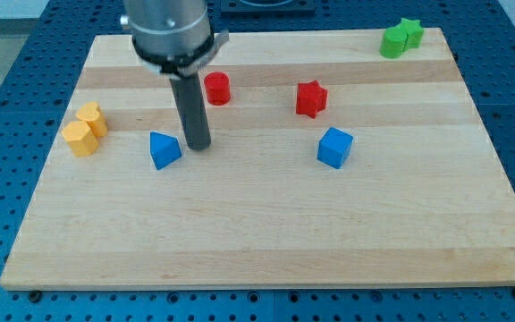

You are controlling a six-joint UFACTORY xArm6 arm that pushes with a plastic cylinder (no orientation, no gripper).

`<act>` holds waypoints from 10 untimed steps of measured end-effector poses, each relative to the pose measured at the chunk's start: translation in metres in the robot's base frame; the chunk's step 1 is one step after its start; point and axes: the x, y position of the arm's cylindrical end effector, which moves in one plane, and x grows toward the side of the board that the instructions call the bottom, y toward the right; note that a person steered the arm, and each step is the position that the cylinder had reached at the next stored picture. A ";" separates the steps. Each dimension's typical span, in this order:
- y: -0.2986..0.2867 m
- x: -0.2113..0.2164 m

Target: Push blue triangle towards the bottom left

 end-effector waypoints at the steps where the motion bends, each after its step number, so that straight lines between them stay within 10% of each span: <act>1: -0.023 -0.011; 6: -0.032 0.108; 10: -0.057 0.095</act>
